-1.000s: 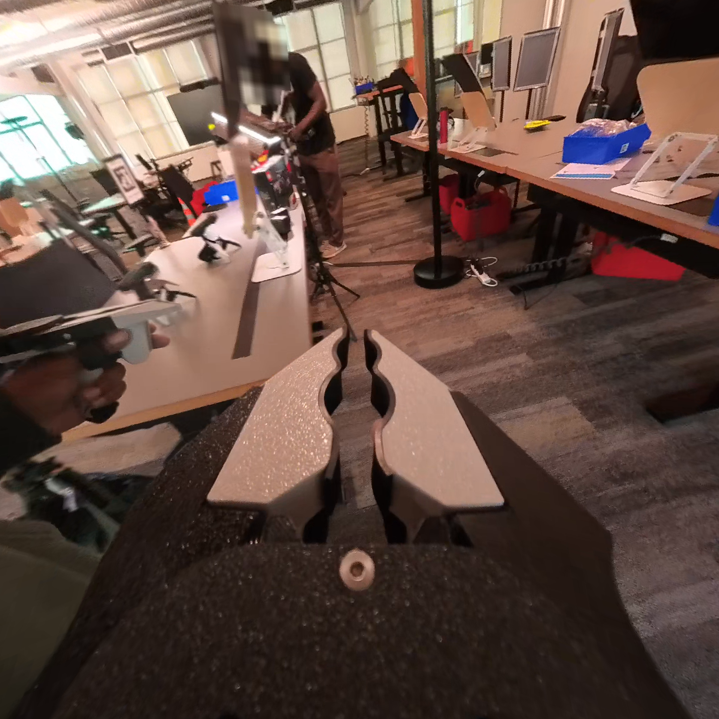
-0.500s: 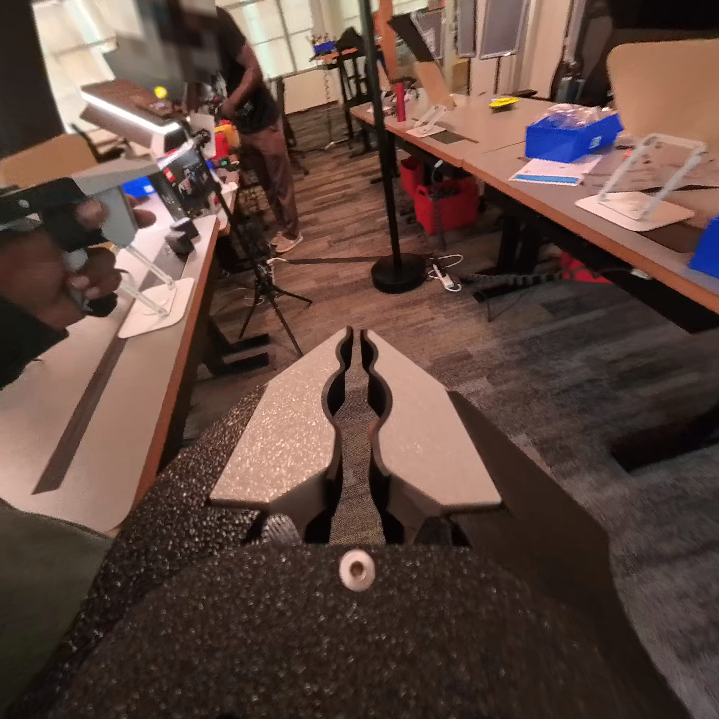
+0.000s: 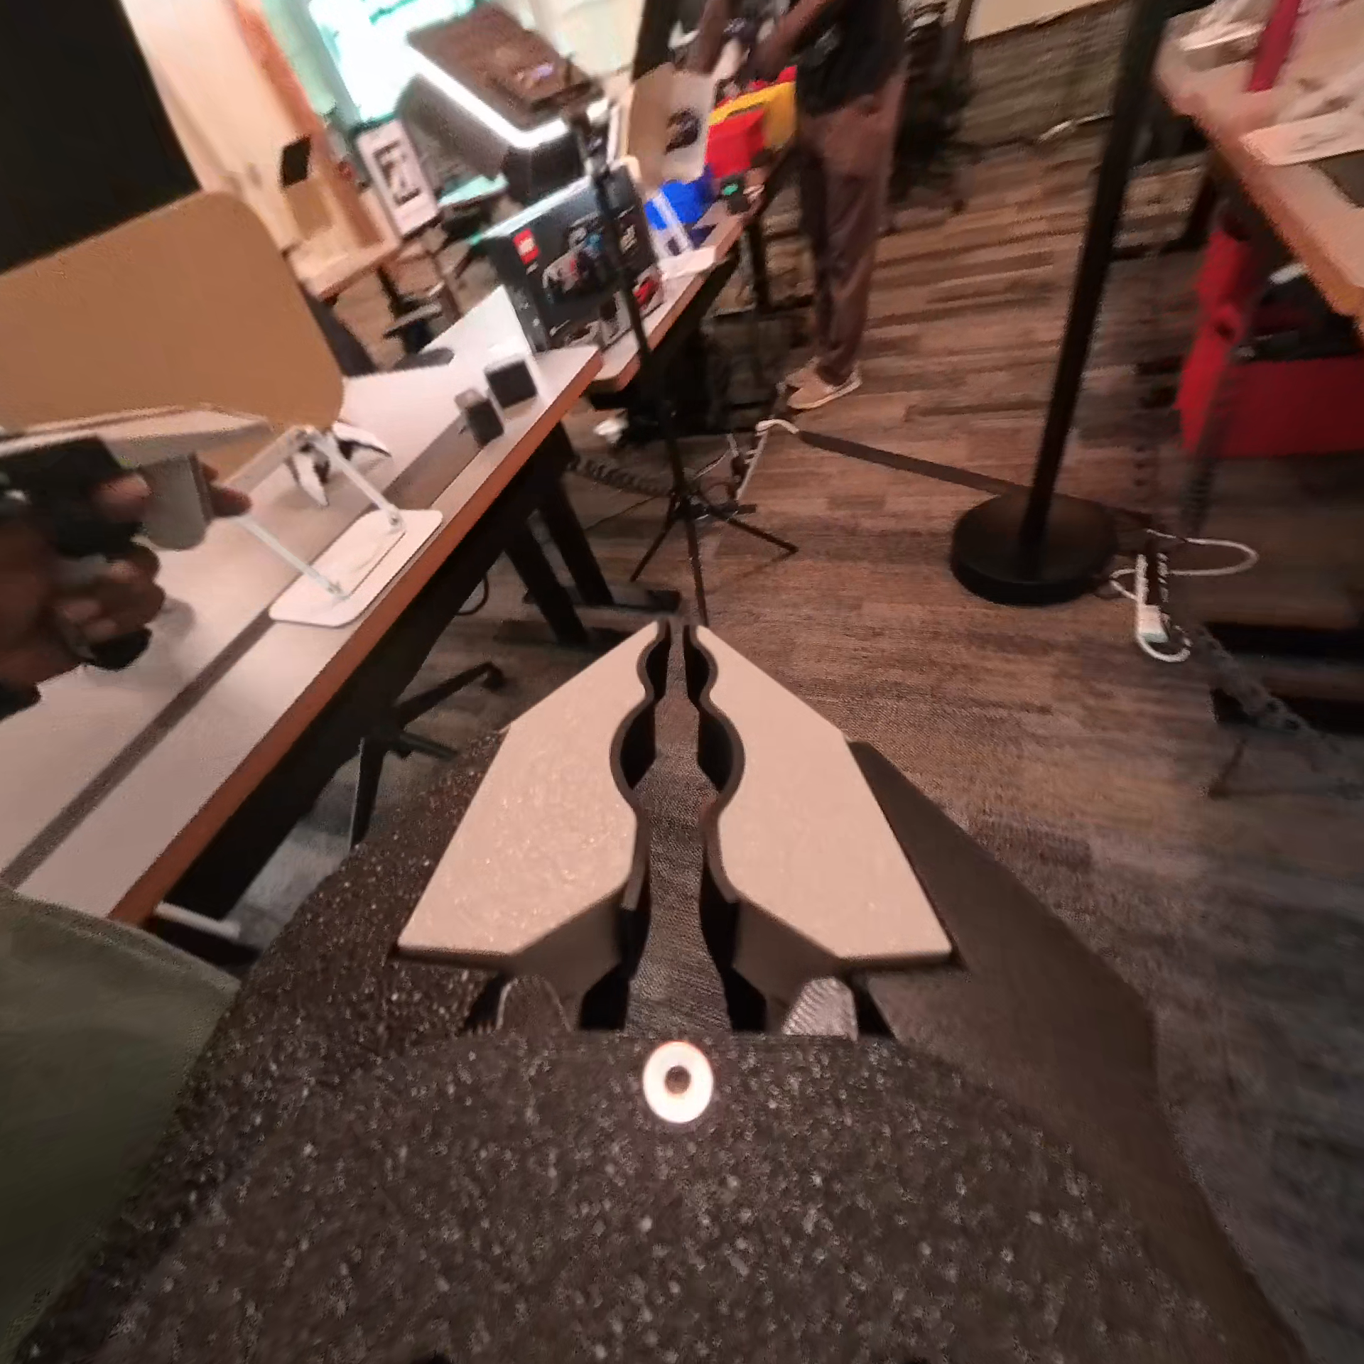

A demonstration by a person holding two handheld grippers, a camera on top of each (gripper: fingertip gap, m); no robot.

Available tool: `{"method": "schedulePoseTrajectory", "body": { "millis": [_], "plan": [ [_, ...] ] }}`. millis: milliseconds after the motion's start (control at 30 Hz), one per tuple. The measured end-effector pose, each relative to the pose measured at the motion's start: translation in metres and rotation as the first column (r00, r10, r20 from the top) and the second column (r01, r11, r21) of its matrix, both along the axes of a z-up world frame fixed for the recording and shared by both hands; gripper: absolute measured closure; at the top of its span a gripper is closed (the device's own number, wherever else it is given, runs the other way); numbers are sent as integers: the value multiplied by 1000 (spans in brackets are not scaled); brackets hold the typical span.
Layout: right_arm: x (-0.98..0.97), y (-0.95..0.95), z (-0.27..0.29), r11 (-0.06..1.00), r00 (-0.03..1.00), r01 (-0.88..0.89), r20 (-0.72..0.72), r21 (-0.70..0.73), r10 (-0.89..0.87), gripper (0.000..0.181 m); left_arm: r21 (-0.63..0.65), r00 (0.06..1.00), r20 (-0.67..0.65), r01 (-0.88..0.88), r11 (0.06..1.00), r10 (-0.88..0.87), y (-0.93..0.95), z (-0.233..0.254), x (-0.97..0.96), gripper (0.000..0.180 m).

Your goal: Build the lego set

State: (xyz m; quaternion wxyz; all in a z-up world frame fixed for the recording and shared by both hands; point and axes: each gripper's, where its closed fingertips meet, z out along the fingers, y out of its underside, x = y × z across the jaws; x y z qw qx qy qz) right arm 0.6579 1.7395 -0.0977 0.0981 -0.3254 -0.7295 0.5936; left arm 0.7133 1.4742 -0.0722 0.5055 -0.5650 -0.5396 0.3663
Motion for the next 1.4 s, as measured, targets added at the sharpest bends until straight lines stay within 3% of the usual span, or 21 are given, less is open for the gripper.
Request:
{"method": "schedulePoseTrajectory", "body": {
  "millis": [233,333,467,700,800,900,1200,1400],
  "plan": [
    [-158,-65,40,984,979,-177,-93,26,179,178,27,979,27,-204,979,203,-55,-5,-70,180],
    [-204,-110,33,981,979,-193,-71,-9,192,179,63,969,39,-244,968,242,-88,-21,-113,180],
    [-252,-171,10,980,979,-192,-60,59,195,180,97,977,29,-211,973,209,-135,-36,-203,180],
    [-360,-268,19,964,969,-210,-93,164,227,180,45,988,-101,-110,993,114,-232,23,-370,180],
    [-406,-316,31,961,962,-249,-85,119,259,180,12,980,-132,-146,989,146,-276,44,-405,180],
    [-444,-365,24,937,939,-322,-79,138,334,181,33,970,-105,-218,975,220,-318,34,-422,180],
    [-566,-545,2,782,782,-618,-33,81,622,181,77,809,8,-586,807,587,-429,-2,-438,180],
    [-633,-678,36,594,588,-799,-85,96,805,181,19,667,-36,-744,668,744,-476,27,-464,180]
  ]
}}
